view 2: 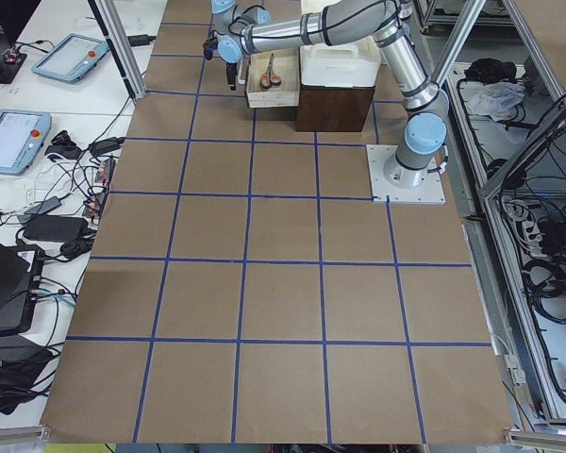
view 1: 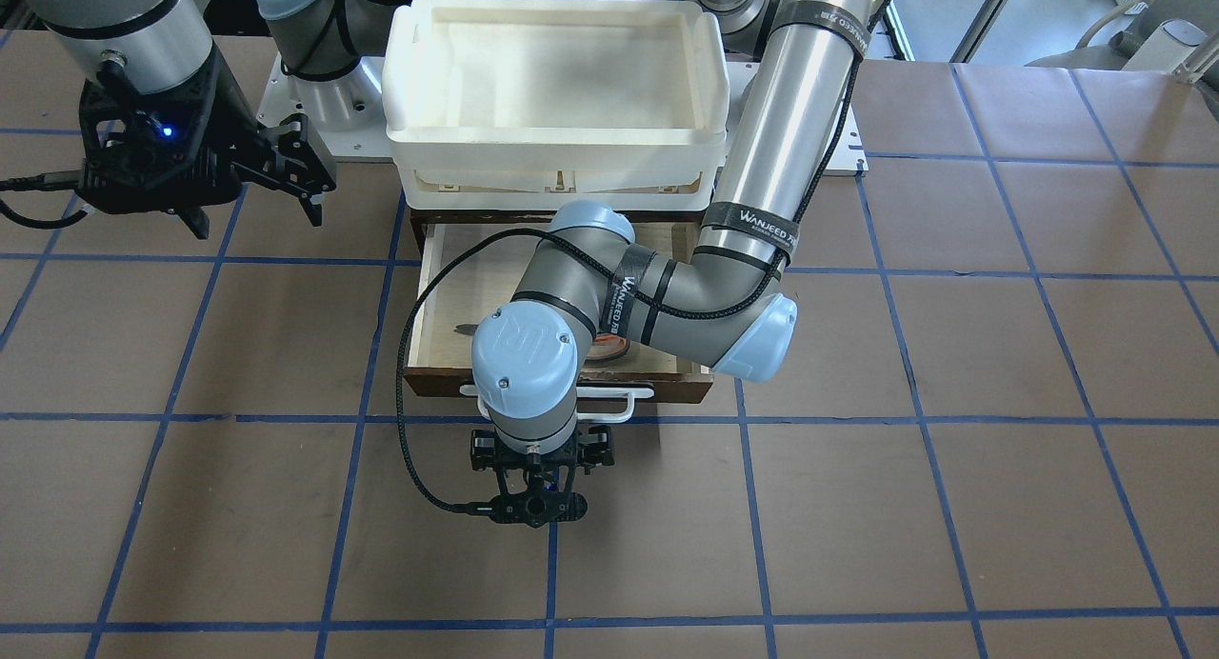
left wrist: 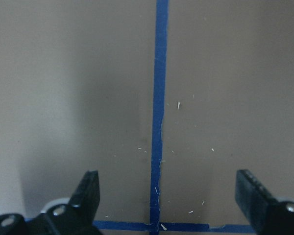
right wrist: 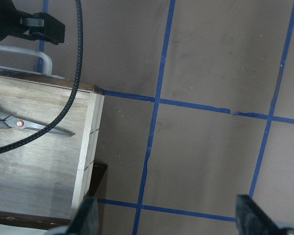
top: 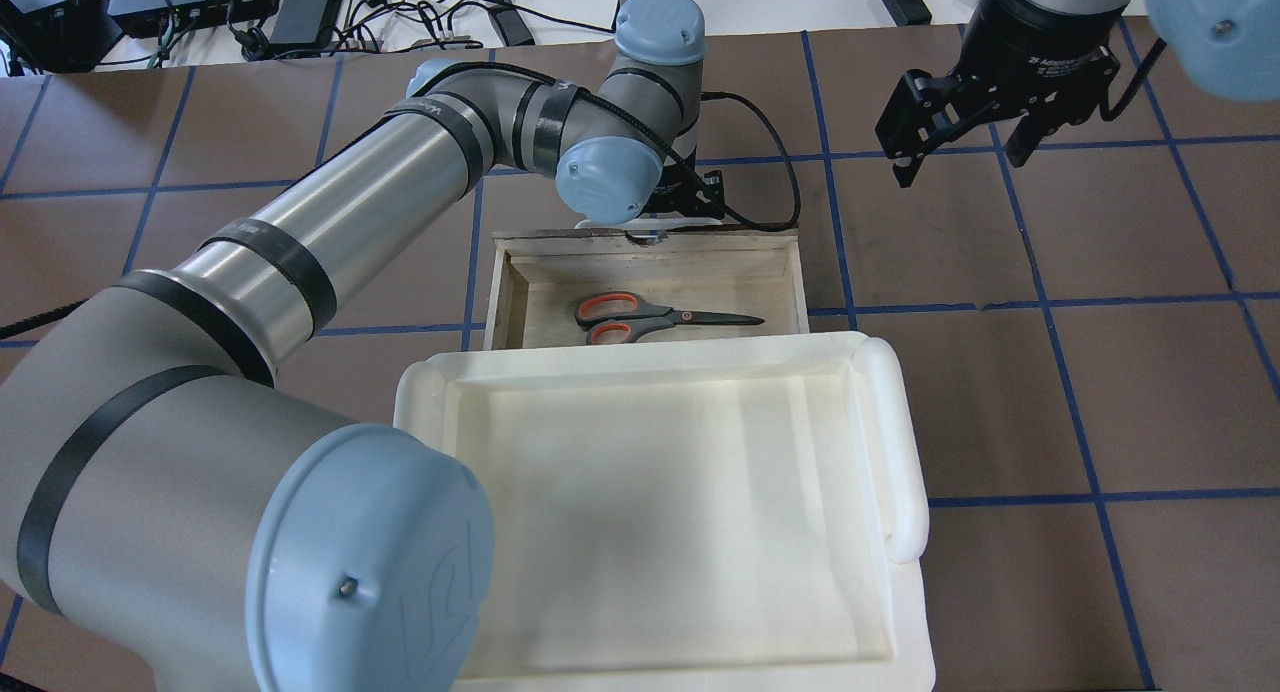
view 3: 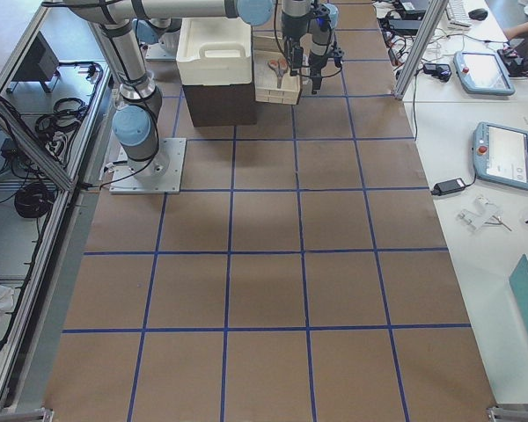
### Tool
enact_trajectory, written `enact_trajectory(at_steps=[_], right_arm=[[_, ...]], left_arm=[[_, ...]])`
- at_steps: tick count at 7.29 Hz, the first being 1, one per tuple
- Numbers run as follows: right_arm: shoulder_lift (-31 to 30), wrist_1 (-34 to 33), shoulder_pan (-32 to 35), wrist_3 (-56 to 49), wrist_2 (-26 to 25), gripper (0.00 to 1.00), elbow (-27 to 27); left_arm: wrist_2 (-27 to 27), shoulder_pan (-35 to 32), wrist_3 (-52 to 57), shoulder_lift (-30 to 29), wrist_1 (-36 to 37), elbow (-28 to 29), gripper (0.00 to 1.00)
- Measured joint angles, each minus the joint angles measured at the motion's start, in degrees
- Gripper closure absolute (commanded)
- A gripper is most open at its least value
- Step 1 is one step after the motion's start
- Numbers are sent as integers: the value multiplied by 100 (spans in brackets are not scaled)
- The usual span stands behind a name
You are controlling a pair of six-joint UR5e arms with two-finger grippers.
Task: Put scissors in drawer and close it
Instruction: 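Push the drawer front away from the robot with the left gripper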
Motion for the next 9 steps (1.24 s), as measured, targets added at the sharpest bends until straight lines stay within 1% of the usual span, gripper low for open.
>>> enact_trajectory(at_steps=[3,9], right_arm=[[0,5,0,2,0,0,0],[0,24,0,9,0,0,0]], left_arm=[[-53,-18,-11,122,-395,13,0],[-117,-61,-11,414,-792,-36,0]])
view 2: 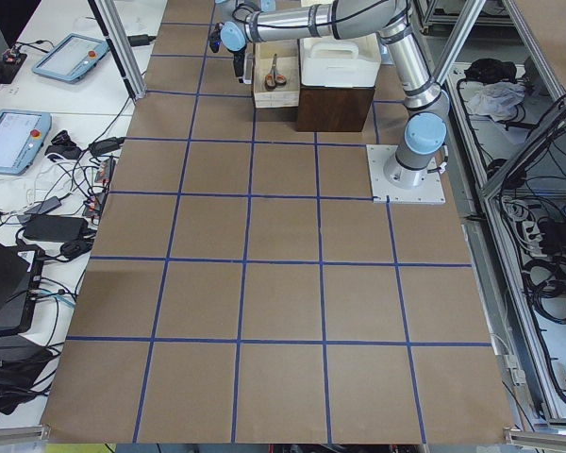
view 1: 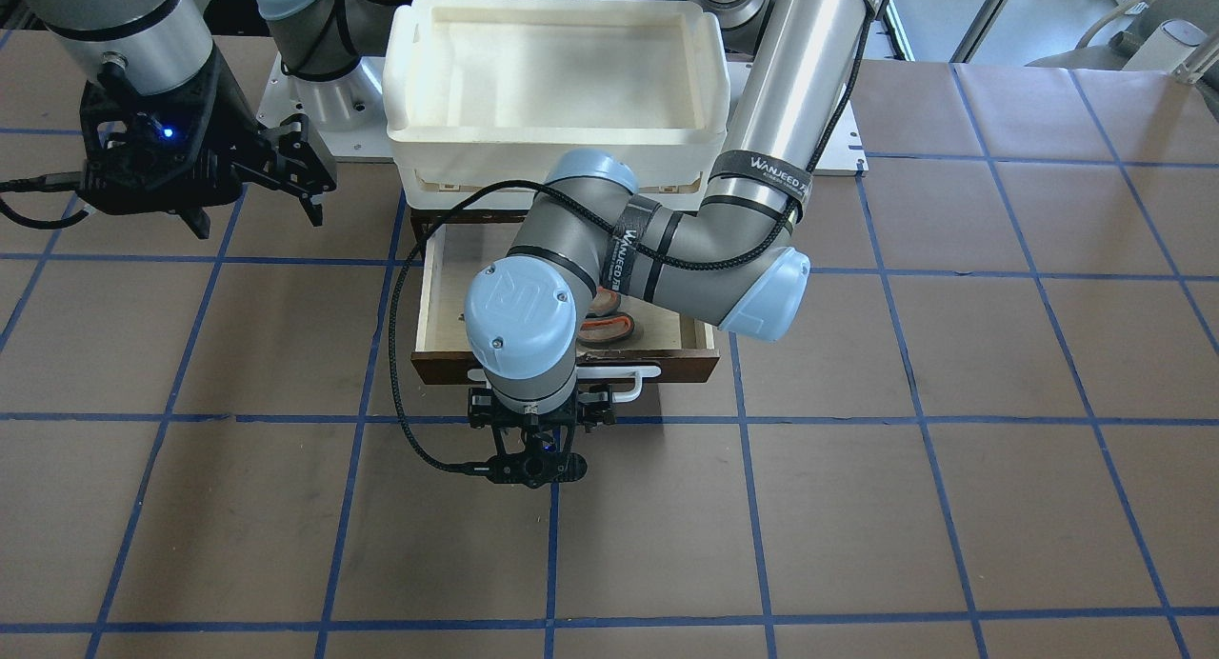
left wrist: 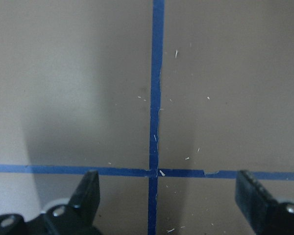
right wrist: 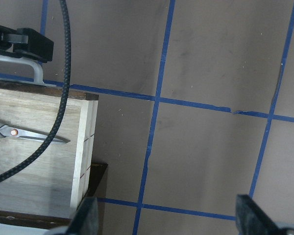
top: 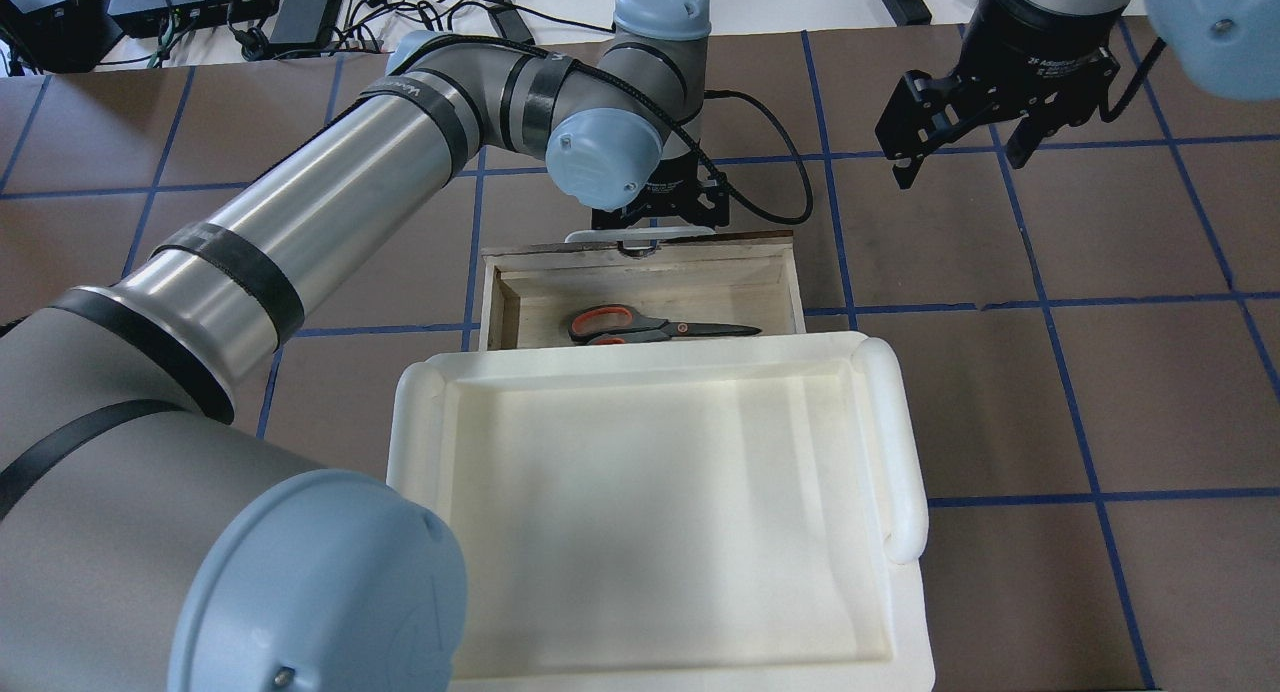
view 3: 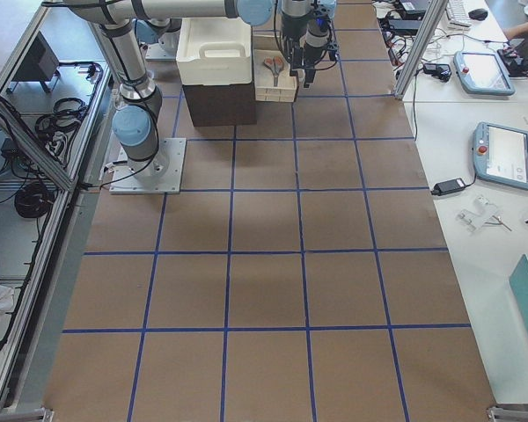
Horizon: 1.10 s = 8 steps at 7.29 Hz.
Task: Put scissors in drawer and close it
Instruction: 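Push the drawer front away from the robot with the left gripper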
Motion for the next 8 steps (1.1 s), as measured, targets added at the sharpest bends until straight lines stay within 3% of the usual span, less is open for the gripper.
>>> enact_trajectory(at_steps=[4,8], right_arm=[[0,-7,0,0,0,0,0],[0,-14,0,3,0,0,0]], left_arm=[[-18,-43,0,217,-335,-98,0],[-60,-60,-2,527,-416,-553,0]])
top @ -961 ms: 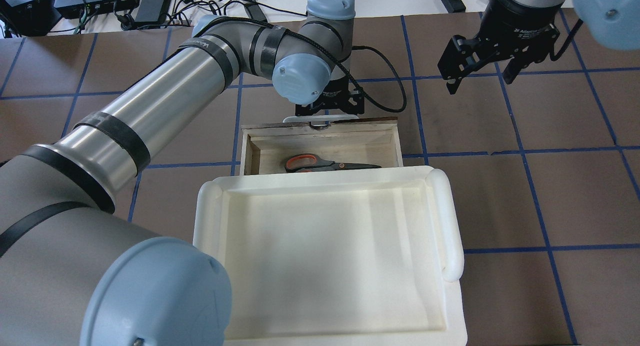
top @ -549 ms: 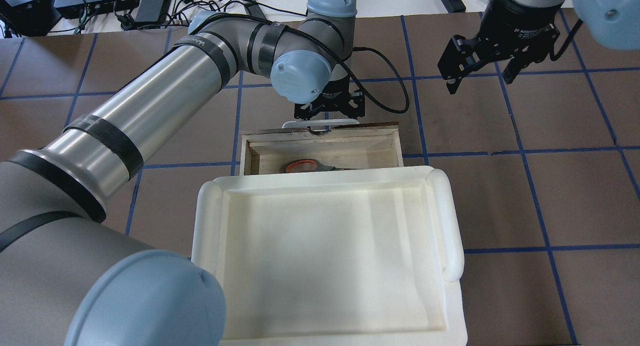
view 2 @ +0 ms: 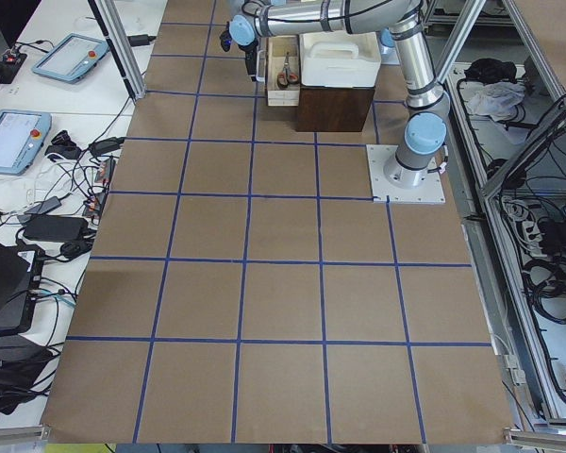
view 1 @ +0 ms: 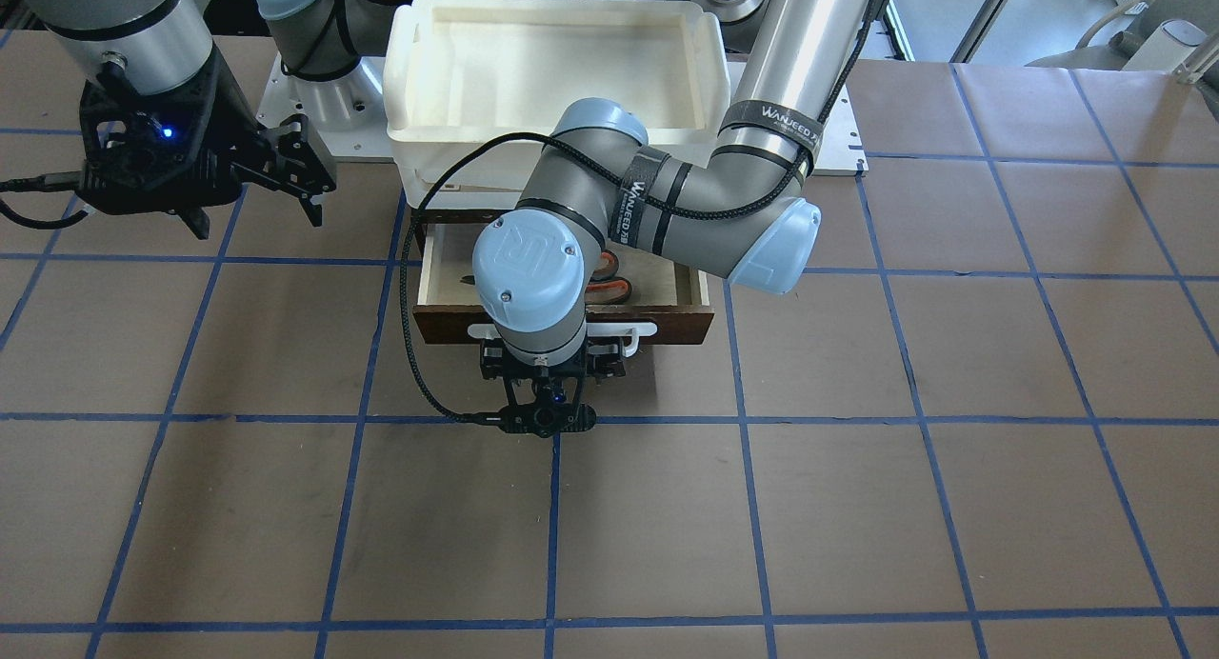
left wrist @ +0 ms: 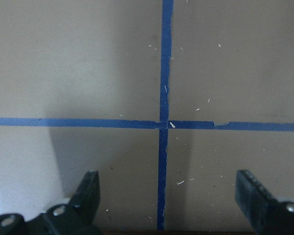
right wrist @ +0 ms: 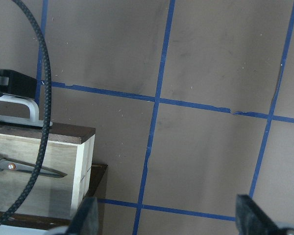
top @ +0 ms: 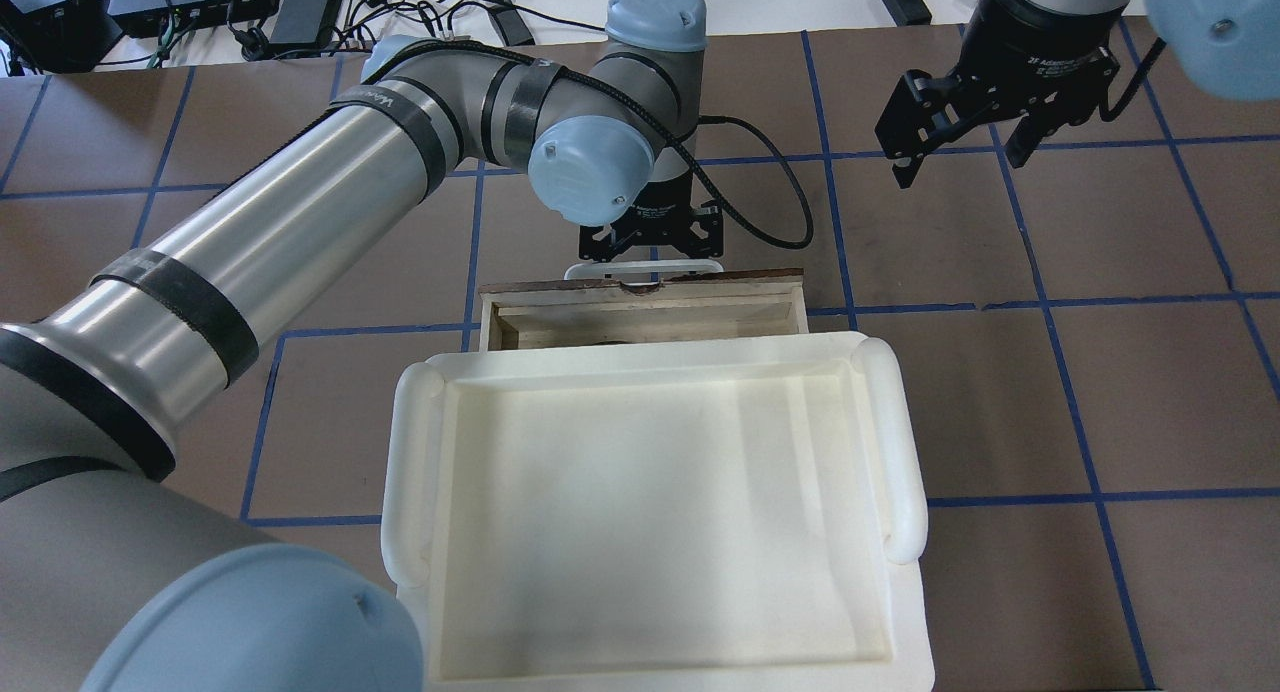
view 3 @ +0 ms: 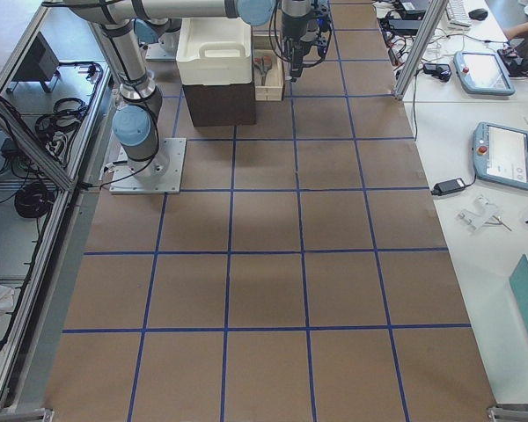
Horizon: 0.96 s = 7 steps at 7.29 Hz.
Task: Put scissors in drawer and close it
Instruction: 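Push the drawer front away from the robot with the left gripper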
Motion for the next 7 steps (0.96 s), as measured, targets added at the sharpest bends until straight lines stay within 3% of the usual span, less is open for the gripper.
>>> enact_trajectory(at_steps=[7], right_arm=[[0,-8,0,-2,8,0,0]], left_arm=[[-291,-39,-54,515,-856,-459,0]])
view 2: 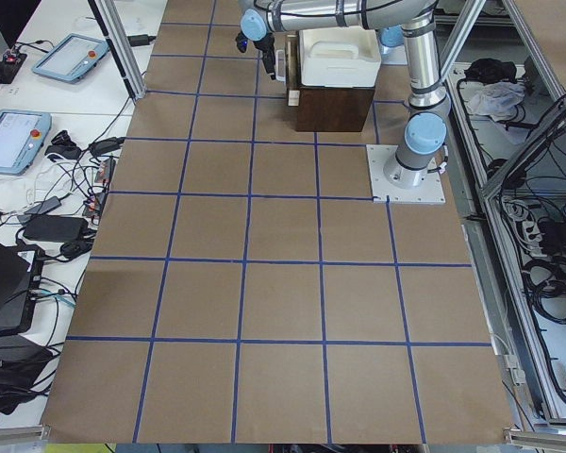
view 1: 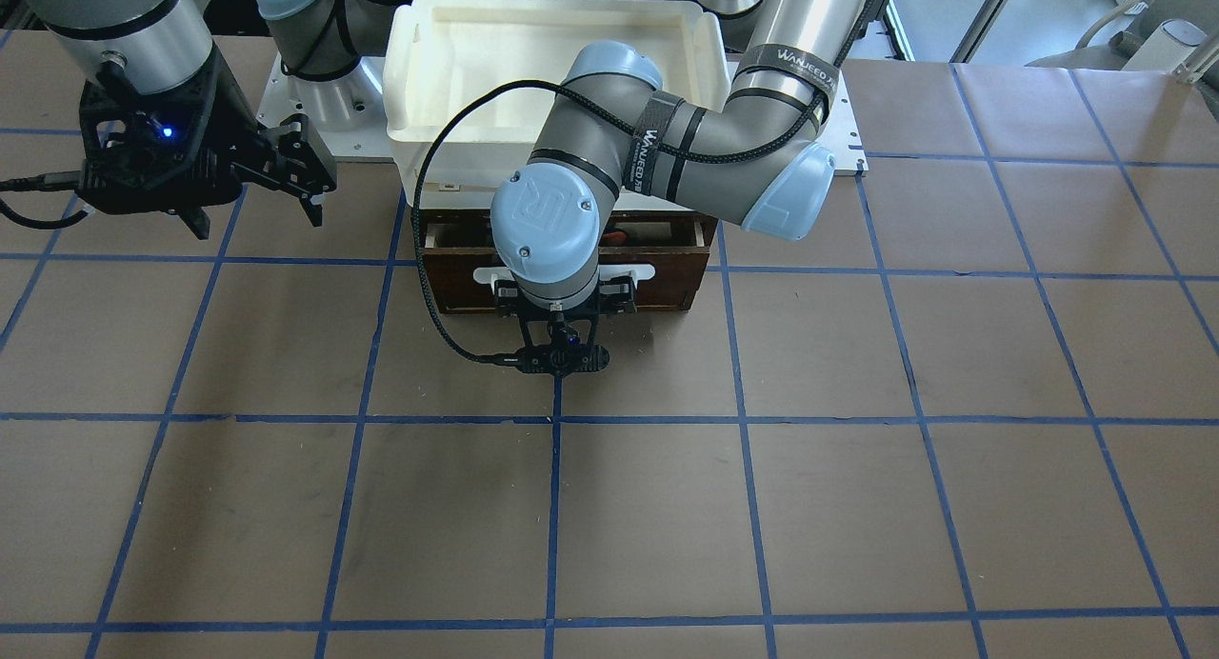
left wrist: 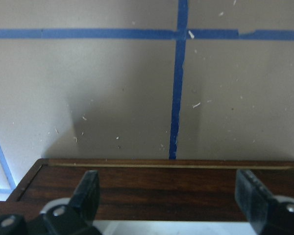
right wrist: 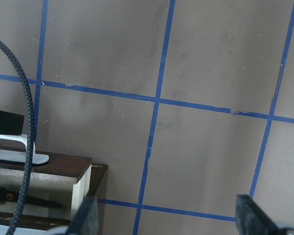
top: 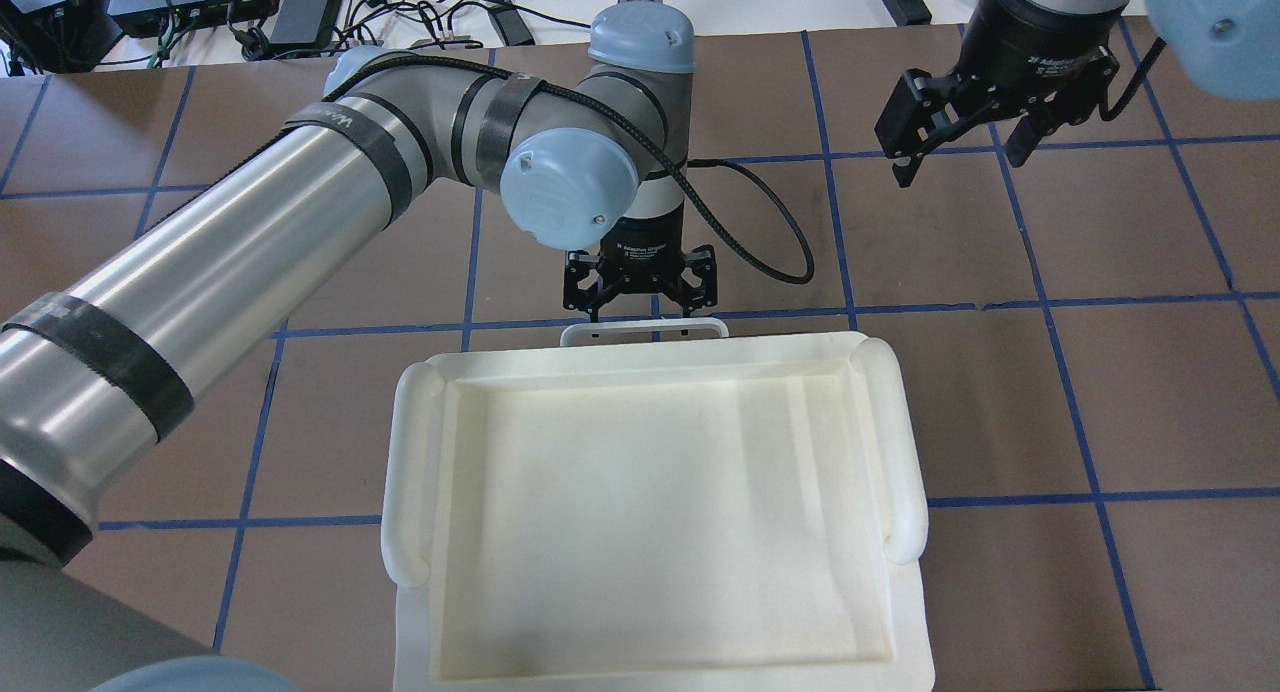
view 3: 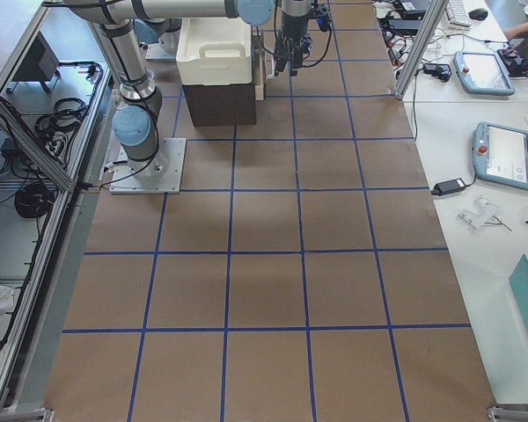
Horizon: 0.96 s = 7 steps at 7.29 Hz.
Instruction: Put scissors in drawer and close it
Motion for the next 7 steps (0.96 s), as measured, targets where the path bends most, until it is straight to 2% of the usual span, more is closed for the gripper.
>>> enact_trajectory(at_steps=[7], right_arm=[[2,-8,0,1,-1,0,0]], left_arm=[[-166,-55,17,232,-214,-249,0]])
